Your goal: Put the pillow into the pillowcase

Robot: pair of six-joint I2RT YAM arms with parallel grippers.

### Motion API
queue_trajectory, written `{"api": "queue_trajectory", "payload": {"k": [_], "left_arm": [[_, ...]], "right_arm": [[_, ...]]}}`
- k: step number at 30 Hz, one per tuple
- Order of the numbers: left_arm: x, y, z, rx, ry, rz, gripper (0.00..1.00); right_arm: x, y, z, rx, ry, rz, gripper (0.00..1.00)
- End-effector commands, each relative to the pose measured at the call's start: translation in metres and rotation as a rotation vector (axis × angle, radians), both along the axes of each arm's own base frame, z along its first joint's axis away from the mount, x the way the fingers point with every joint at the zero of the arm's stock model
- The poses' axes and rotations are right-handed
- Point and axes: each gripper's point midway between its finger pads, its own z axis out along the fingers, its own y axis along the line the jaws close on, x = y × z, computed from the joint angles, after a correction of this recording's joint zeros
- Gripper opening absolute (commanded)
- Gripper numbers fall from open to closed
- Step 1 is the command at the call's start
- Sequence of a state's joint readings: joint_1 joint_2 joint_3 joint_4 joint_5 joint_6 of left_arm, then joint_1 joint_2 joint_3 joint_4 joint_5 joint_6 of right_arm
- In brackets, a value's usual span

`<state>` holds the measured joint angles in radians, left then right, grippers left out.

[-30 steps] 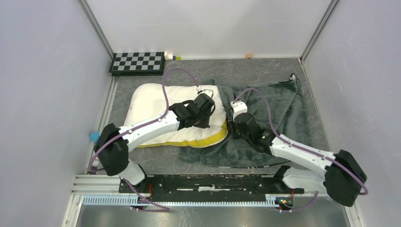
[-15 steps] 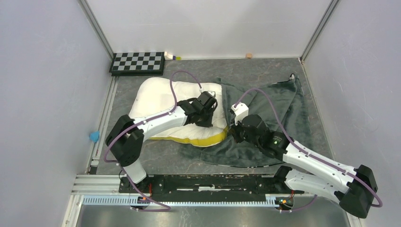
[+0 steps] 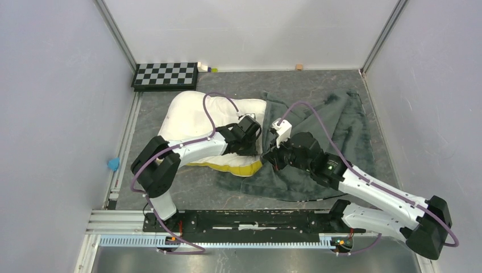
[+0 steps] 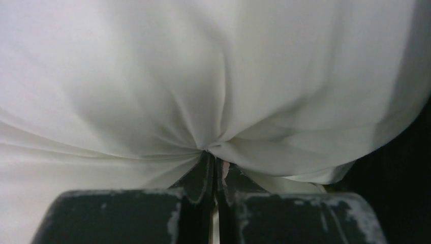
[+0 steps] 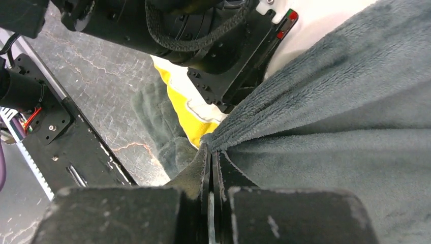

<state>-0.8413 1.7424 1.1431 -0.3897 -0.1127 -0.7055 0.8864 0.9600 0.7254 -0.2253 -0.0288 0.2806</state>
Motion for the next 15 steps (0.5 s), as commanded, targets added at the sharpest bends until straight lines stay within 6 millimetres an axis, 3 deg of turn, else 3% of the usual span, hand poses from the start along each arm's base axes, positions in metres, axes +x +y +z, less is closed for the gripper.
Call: {"api": "queue_trajectory", "payload": {"k": [1, 3, 6, 10, 15], "left_arm": [[0.011, -0.003, -0.008, -0.031, -0.049, 0.126, 0.02], [0.011, -0.005, 0.005, -0.053, -0.068, 0.127, 0.02], [0.007, -0.005, 0.021, -0.078, -0.078, 0.127, 0.02], [0.002, -0.004, 0.031, -0.098, -0.081, 0.119, 0.02], [-0.002, -0.001, 0.034, -0.096, -0.083, 0.113, 0.02]], "right_arm": [[-0.01, 0.02, -0.015, 0.038, 0.061, 0.07, 0.0], [-0.009, 0.011, -0.044, -0.01, 0.095, 0.021, 0.0], [-0.006, -0.001, -0.068, -0.057, 0.12, -0.044, 0.0], [-0.001, -0.008, -0.073, -0.072, 0.113, -0.093, 0.0], [0.006, -0.013, -0.061, -0.069, 0.075, -0.126, 0.01]]}}
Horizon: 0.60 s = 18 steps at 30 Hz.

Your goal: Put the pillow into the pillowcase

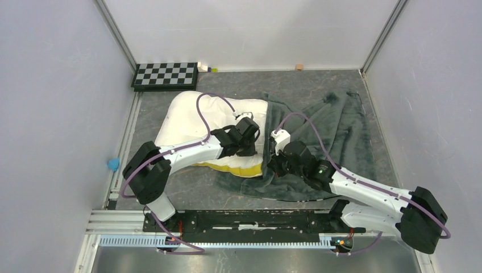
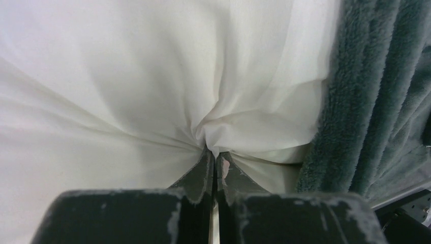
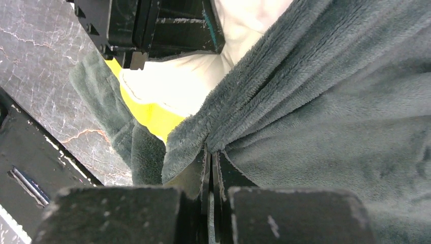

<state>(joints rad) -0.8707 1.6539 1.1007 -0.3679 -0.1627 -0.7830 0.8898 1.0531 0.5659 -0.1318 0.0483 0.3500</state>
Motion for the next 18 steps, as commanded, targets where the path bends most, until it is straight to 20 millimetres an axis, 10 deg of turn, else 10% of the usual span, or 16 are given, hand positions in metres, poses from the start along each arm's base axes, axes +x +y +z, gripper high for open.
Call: {"api": "queue_trajectory", "payload": {"k": [1, 10, 18], "left_arm": [[0.003, 0.001, 0.012, -0.035, -0.036, 0.051, 0.02], [0.0, 0.011, 0.045, -0.044, -0.091, 0.033, 0.27], [0.007, 0.027, 0.1, -0.034, -0.187, 0.033, 0.66]], "right_arm": [[0.007, 0.001, 0.022, 0.035, -0.052, -0.034, 0.02], [0.028, -0.025, 0.06, 0.021, -0.159, -0.172, 0.66], [0.073, -0.036, 0.102, -0.015, -0.221, -0.296, 0.77]]}}
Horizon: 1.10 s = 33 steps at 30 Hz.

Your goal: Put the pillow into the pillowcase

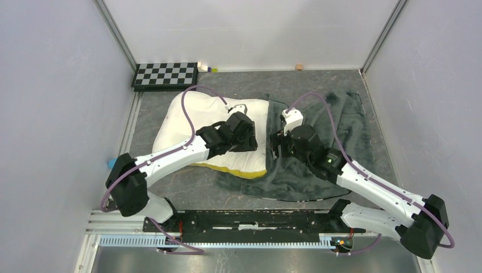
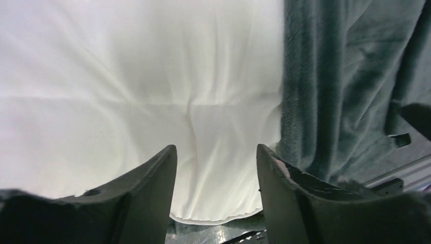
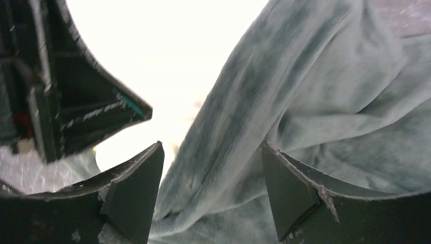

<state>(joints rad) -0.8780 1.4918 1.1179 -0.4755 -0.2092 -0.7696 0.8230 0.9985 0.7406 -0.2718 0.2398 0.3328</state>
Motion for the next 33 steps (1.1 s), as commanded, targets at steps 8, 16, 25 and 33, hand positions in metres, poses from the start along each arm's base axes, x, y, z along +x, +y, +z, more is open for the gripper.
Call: {"api": "queue_trajectory", "payload": {"k": [8, 16, 25, 33], "left_arm": [[0.051, 0.025, 0.072, -0.033, -0.142, 0.051, 0.89], [0.079, 0.032, 0.074, -0.039, -0.137, 0.064, 1.0], [0.099, 0.019, 0.064, -0.015, -0.123, 0.044, 1.0], [0.108, 0.007, 0.045, -0.019, -0.088, 0.023, 1.0]], "right_arm": [[0.057, 0.001, 0.045, -0.014, -0.083, -0.12, 0.77], [0.065, 0.0, 0.039, -0.027, -0.066, -0.133, 0.77], [0.075, -0.002, 0.031, -0.031, -0.053, -0.145, 0.77], [0.079, -0.008, 0.024, -0.046, -0.038, -0.155, 0.77]]}}
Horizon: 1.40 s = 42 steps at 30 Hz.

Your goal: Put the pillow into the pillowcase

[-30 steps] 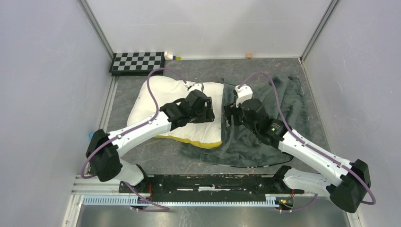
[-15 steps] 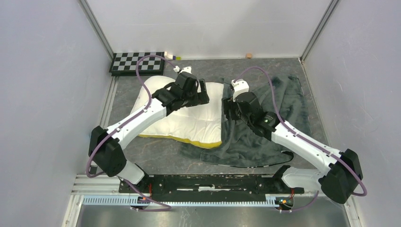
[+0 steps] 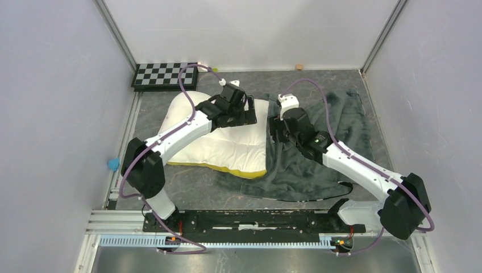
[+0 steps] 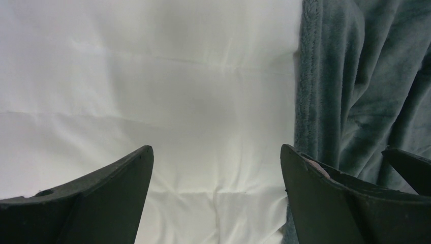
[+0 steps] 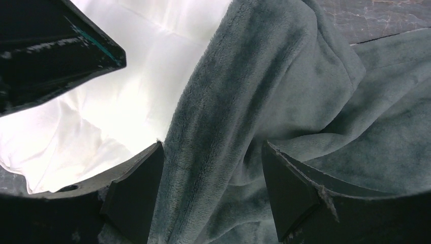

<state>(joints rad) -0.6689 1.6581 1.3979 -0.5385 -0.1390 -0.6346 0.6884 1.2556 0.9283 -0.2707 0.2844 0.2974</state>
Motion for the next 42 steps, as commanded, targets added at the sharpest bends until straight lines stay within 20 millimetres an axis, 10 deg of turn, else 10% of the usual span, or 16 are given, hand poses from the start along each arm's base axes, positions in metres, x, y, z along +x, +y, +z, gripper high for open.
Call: {"api": "queue_trajectory", "payload": {"k": [1, 18, 42], "left_arm": [[0.015, -0.014, 0.009, -0.022, -0.037, -0.044, 1.0], [0.018, -0.013, 0.006, 0.013, -0.017, -0.039, 0.99], [0.05, -0.026, -0.008, -0.013, -0.054, 0.003, 0.98]], "right_arm": [[0.011, 0.003, 0.022, 0.042, -0.058, 0.0, 0.77], [0.017, 0.002, 0.016, 0.078, -0.053, 0.009, 0.77], [0.097, 0.022, 0.002, -0.008, 0.046, -0.084, 0.78]]}}
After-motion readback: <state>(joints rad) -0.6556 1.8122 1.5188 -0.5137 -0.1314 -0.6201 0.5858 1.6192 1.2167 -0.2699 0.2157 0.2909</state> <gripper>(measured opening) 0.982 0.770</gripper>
